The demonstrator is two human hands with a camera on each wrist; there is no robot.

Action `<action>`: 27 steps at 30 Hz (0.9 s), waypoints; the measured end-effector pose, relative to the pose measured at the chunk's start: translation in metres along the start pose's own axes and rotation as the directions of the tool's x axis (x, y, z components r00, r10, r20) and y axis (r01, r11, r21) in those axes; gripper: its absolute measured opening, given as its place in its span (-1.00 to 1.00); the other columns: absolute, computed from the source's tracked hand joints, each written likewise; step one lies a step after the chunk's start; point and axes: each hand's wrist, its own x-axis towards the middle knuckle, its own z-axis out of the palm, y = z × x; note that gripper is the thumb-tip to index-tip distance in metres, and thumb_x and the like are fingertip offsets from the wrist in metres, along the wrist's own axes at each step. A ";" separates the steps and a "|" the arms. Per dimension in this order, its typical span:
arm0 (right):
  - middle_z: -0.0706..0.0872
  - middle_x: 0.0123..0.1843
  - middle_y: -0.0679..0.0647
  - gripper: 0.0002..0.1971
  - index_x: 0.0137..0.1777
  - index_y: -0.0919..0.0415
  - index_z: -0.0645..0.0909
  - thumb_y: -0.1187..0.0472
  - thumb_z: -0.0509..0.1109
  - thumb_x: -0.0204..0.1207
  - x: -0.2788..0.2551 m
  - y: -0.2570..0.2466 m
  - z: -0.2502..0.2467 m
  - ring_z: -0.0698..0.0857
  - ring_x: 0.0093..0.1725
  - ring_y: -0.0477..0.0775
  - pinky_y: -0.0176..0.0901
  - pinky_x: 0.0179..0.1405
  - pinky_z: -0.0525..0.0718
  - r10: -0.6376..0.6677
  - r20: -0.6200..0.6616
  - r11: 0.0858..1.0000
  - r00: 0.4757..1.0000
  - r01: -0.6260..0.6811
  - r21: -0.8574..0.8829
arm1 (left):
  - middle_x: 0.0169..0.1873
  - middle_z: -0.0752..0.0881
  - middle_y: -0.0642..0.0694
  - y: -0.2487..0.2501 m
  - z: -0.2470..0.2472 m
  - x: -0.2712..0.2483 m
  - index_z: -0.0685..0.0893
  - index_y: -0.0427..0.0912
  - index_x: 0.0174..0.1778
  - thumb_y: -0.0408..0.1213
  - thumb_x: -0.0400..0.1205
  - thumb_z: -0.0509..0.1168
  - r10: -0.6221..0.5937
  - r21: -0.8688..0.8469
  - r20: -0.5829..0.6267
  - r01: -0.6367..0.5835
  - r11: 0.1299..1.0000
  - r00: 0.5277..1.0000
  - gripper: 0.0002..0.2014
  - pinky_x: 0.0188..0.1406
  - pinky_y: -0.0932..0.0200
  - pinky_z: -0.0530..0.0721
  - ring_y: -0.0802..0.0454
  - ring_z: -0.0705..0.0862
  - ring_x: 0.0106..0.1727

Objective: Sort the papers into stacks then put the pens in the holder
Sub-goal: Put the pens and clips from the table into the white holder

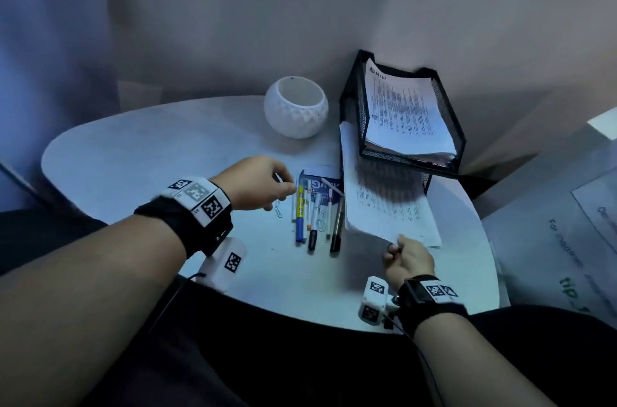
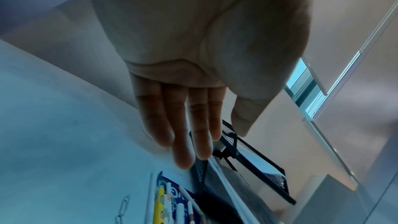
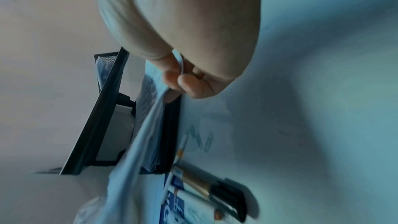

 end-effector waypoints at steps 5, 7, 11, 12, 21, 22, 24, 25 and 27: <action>0.52 -0.31 0.11 -0.83 -0.13 0.25 0.47 0.47 0.25 0.67 0.018 -0.029 0.036 0.47 -0.48 -0.03 -0.22 -0.54 0.45 -0.073 -0.121 0.997 0.990 0.068 -0.043 | -0.18 0.87 0.09 -0.001 -0.003 0.013 0.77 0.05 -0.03 -0.01 0.69 0.36 0.036 0.015 0.031 -0.036 0.999 0.999 -0.86 -0.31 0.22 0.66 0.13 0.86 -0.30; 0.55 -0.31 0.14 -0.82 -0.16 0.26 0.47 0.47 0.24 0.66 0.022 -0.040 0.053 0.49 -0.47 0.00 -0.20 -0.48 0.49 -0.104 -0.145 0.994 0.984 0.097 -0.052 | -0.19 0.87 0.09 -0.001 -0.008 0.018 0.77 0.06 -0.05 -0.01 0.69 0.37 0.037 -0.029 0.023 -0.037 0.999 0.999 -0.87 -0.34 0.22 0.63 0.13 0.86 -0.32; 0.61 -0.19 0.18 -0.84 -0.12 0.28 0.55 0.48 0.22 0.63 0.034 -0.056 0.084 0.57 -0.37 0.05 -0.16 -0.39 0.62 -0.170 -0.129 0.985 0.977 0.168 -0.028 | -0.21 0.87 0.10 -0.006 -0.018 0.024 0.78 0.07 -0.08 -0.01 0.68 0.38 0.016 -0.085 -0.018 -0.017 0.996 1.000 -0.87 -0.28 0.19 0.66 0.15 0.85 -0.33; 0.66 -0.13 0.17 -0.85 -0.05 0.29 0.60 0.48 0.23 0.63 0.038 -0.058 0.088 0.61 -0.34 0.04 -0.16 -0.40 0.66 -0.182 -0.122 0.983 0.976 0.179 -0.038 | -0.22 0.87 0.10 -0.006 -0.020 0.025 0.79 0.07 -0.08 -0.01 0.67 0.39 0.010 -0.090 -0.029 -0.012 0.996 1.000 -0.87 -0.29 0.20 0.64 0.15 0.85 -0.33; 0.65 0.44 0.32 -0.56 0.43 0.34 0.60 0.02 0.31 0.73 0.080 -0.068 0.115 0.65 0.38 0.37 0.08 0.40 0.64 -0.319 -0.050 0.838 0.946 0.257 -0.481 | -0.23 0.86 0.07 -0.011 -0.029 0.029 0.79 0.05 -0.11 -0.01 0.67 0.40 -0.019 -0.098 -0.064 0.012 0.995 0.998 -0.86 -0.21 0.15 0.74 0.12 0.85 -0.30; 0.67 0.39 0.35 -0.58 0.37 0.34 0.63 0.01 0.37 0.70 0.073 -0.067 0.118 0.66 0.35 0.39 0.09 0.40 0.65 -0.308 -0.043 0.853 0.951 0.256 -0.455 | -0.23 0.87 0.05 -0.012 -0.029 0.029 0.79 0.05 -0.11 -0.01 0.66 0.40 -0.021 -0.099 -0.063 0.015 0.995 0.998 -0.86 -0.20 0.13 0.76 0.11 0.85 -0.29; 0.69 0.34 0.29 -0.66 0.27 0.25 0.70 0.03 0.43 0.65 0.073 -0.063 0.118 0.65 0.32 0.33 -0.02 0.41 0.64 -0.303 -0.046 0.899 0.952 0.270 -0.345 | -0.23 0.87 0.04 -0.013 -0.031 0.030 0.78 0.05 -0.10 -0.01 0.67 0.40 -0.030 -0.100 -0.062 0.024 0.995 0.998 -0.86 -0.18 0.11 0.77 0.10 0.86 -0.28; 0.68 0.36 0.22 -0.74 0.30 0.21 0.69 0.15 0.38 0.69 0.066 -0.064 0.118 0.65 0.29 0.23 -0.20 0.34 0.64 -0.271 -0.018 0.932 0.962 0.258 -0.253 | -0.23 0.87 0.04 -0.013 -0.032 0.030 0.78 0.05 -0.10 -0.01 0.66 0.40 -0.032 -0.100 -0.063 0.025 0.995 0.997 -0.87 -0.19 0.12 0.76 0.10 0.86 -0.28; 0.71 0.19 0.18 -0.71 0.39 0.33 0.61 0.37 0.16 0.76 0.056 -0.060 0.116 0.68 -0.04 0.02 -0.32 -0.09 0.73 -0.295 0.041 0.910 0.955 0.294 -0.293 | -0.22 0.87 0.05 -0.012 -0.035 0.030 0.78 0.07 -0.09 -0.01 0.66 0.39 -0.030 -0.099 -0.075 0.023 0.995 0.997 -0.88 -0.22 0.15 0.74 0.11 0.85 -0.28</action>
